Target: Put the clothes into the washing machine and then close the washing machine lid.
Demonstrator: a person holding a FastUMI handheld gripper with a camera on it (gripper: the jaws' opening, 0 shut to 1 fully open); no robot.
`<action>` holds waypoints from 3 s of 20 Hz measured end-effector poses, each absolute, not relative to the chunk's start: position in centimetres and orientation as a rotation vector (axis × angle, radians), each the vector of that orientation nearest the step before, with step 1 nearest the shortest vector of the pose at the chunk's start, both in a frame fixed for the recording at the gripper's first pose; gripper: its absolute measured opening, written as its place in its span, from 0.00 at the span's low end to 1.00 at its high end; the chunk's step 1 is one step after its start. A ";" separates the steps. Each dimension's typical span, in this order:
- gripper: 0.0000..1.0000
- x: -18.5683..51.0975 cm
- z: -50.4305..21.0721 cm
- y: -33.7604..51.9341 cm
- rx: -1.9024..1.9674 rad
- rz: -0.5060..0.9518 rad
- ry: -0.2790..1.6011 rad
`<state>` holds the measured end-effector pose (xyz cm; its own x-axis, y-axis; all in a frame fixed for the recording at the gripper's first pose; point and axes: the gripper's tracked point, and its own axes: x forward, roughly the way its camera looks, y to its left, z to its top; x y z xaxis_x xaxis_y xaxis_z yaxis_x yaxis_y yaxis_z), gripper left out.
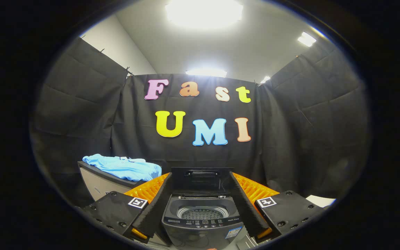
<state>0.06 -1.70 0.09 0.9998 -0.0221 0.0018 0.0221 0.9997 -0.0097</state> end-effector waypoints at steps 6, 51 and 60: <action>0.98 0.0 0.4 -1.3 -0.014 -0.018 -0.009; 0.98 21.5 1.0 9.7 0.041 0.334 0.112; 0.98 24.2 1.4 16.6 0.039 0.459 0.167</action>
